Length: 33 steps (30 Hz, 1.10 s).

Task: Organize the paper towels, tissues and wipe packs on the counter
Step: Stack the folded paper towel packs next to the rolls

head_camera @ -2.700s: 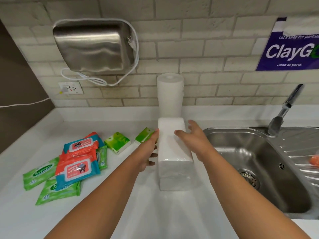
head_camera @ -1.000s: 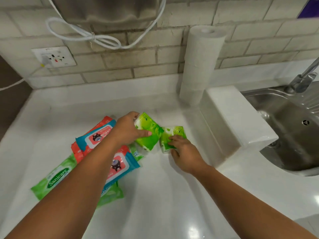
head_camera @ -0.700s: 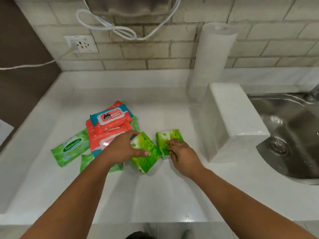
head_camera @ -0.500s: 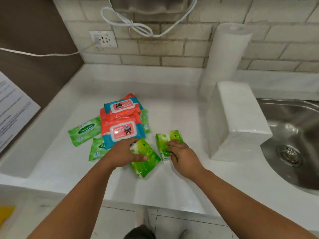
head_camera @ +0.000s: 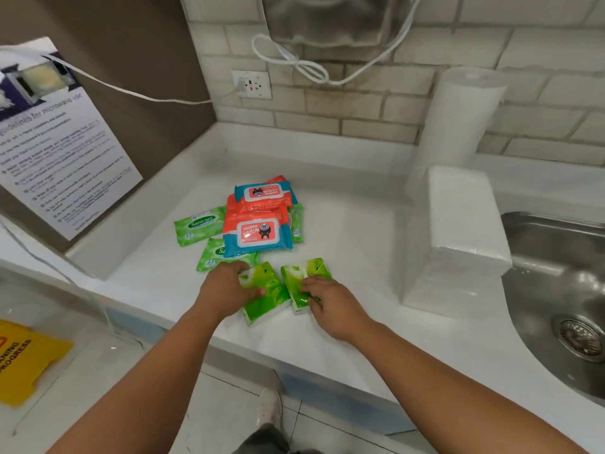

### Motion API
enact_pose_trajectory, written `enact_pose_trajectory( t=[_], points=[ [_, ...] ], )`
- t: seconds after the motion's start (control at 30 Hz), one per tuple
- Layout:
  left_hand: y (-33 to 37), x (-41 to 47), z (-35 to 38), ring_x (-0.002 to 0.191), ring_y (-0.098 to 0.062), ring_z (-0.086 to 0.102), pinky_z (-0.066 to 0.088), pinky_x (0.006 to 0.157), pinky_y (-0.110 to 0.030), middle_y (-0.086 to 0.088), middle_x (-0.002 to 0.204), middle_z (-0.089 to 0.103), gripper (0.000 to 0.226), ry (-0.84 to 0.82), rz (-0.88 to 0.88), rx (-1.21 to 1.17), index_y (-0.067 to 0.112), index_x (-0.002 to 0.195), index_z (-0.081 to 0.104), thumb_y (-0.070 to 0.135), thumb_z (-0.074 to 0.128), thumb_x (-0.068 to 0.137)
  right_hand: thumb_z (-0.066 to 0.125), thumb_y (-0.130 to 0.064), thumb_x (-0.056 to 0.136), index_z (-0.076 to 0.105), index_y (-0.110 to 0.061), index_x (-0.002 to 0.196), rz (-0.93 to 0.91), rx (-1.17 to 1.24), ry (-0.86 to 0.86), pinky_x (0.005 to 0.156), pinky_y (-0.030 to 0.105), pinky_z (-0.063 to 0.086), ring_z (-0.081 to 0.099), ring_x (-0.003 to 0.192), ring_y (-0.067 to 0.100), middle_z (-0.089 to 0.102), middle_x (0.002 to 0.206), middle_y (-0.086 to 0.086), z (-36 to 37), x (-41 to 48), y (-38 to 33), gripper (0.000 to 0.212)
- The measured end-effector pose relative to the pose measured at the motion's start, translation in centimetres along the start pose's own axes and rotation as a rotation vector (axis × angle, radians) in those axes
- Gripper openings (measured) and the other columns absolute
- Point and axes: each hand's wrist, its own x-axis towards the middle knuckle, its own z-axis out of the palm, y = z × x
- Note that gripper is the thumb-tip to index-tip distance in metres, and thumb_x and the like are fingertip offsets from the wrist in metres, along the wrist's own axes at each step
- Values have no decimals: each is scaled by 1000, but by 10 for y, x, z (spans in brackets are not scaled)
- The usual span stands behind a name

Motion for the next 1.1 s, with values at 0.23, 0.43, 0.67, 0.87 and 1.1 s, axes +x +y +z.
enact_pose_trajectory(
  t=[0.23,0.43,0.67,0.87,1.1],
  points=[
    [62,-18,6,127,-31,53,45,106,-42,-10,138,57,51,257,206,-116,18,133,62,39,75,88,58,-14,95,65,-16,131,-13,107,194,117,34,36,51,135,20,61,141,2,-46,-15,-22,37],
    [147,-34,31,107,-14,62,47,85,-27,1,129,63,36,212,460,-409,18,129,64,35,64,97,60,-12,95,70,-12,122,-114,177,584,112,27,42,55,130,13,67,131,0,-123,-52,-54,29],
    [217,-62,77,118,-8,61,48,100,-28,15,125,66,39,-91,475,-718,37,126,60,62,45,99,66,-5,90,74,-2,100,-167,30,1088,101,30,49,66,114,20,73,116,7,-182,-110,-32,12],
    [250,-81,104,117,-3,64,51,95,-30,16,127,70,54,-428,289,-1055,40,130,60,72,29,99,63,-28,97,58,-22,128,265,418,1092,107,24,41,54,128,6,63,130,-10,-179,-142,13,32],
    [259,-97,109,82,10,71,49,83,-26,27,88,77,51,-550,208,-1146,42,107,62,64,16,103,49,-62,95,67,-38,108,630,1112,689,82,20,46,66,94,-11,73,106,-22,-166,-136,35,33]
  ],
)
